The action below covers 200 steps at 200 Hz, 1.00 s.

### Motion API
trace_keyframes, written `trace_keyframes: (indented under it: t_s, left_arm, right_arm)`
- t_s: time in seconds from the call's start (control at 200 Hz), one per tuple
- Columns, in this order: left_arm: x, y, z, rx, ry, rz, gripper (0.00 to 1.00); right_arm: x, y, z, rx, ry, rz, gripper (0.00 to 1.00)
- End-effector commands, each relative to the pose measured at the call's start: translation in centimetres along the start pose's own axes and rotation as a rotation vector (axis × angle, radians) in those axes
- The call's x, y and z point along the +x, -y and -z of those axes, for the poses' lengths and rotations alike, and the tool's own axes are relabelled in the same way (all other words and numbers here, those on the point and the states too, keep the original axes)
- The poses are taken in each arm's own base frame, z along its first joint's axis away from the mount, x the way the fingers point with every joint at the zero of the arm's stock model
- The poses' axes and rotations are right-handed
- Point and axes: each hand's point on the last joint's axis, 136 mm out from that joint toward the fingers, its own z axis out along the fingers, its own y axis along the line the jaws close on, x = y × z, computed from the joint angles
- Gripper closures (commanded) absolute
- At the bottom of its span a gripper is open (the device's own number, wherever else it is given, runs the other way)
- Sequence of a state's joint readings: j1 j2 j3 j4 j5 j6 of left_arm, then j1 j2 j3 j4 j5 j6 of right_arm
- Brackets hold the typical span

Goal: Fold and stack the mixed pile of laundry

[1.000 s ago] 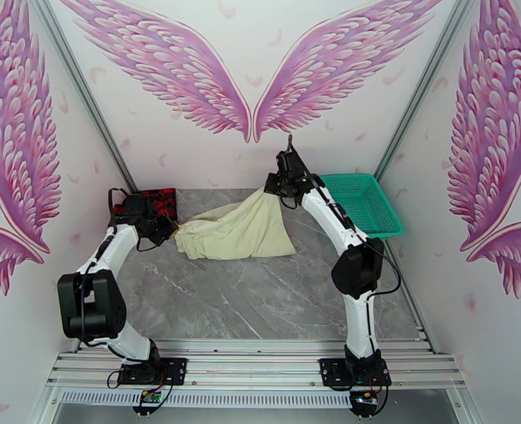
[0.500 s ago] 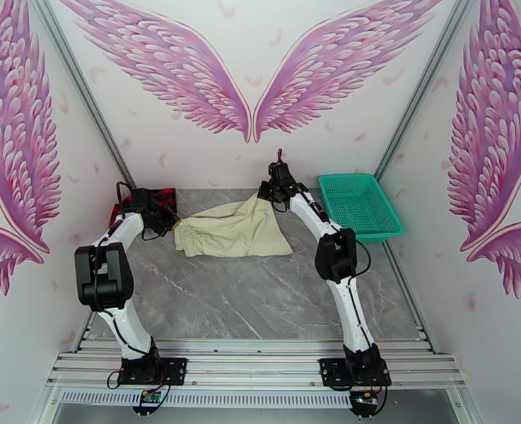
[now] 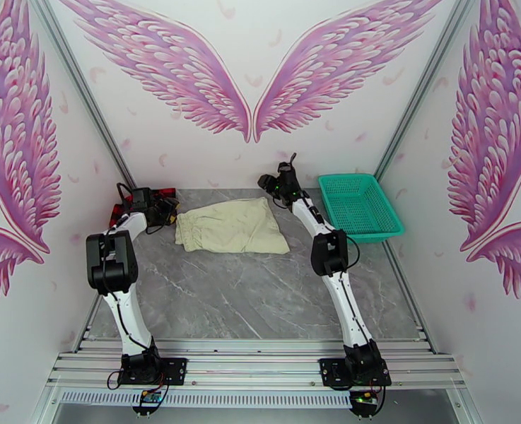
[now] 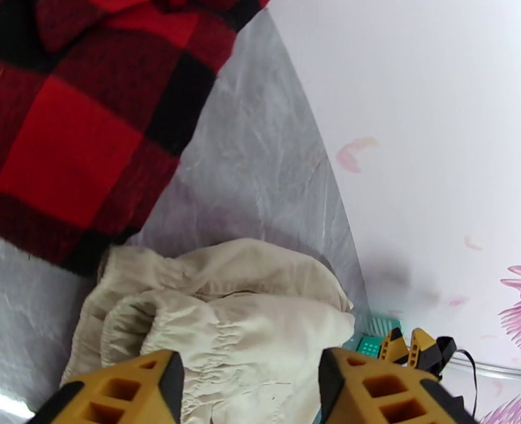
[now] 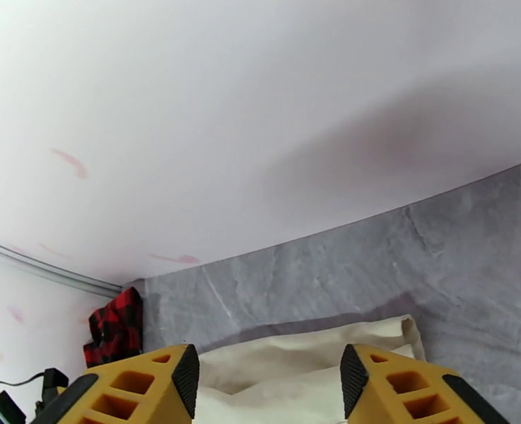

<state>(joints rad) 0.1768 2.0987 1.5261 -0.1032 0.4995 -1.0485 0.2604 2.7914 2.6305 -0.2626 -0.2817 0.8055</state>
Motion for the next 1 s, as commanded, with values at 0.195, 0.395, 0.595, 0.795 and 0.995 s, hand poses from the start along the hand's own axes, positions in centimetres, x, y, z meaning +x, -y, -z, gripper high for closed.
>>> trace_keyframes:
  t_s: [0.195, 0.395, 0.595, 0.795, 0.995]
  left_arm:
    - [0.1, 6.7, 5.5, 0.067, 0.104, -0.231, 0.47]
    - [7.2, 4.1, 5.0, -0.133, -0.109, -0.494, 0.62]
    - [10.9, 0.4, 0.5, -0.185, -0.274, -0.554, 0.68]
    - [14.7, -4.0, -2.5, -0.268, -0.411, -0.545, 0.71]
    - [17.3, -7.8, -2.2, -0.337, -0.477, -0.512, 0.71]
  right_arm:
    - [0.0, -3.3, 5.1, 0.049, -0.119, 0.135, 0.41]
    - [5.6, -5.1, 8.8, 0.152, -0.249, 0.355, 0.45]
    - [12.4, -3.4, 8.5, 0.246, -0.404, 0.447, 0.49]
    - [15.9, 1.9, 8.2, 0.400, -0.504, 0.371, 0.58]
    - [18.4, 5.7, 10.3, 0.523, -0.579, 0.326, 0.61]
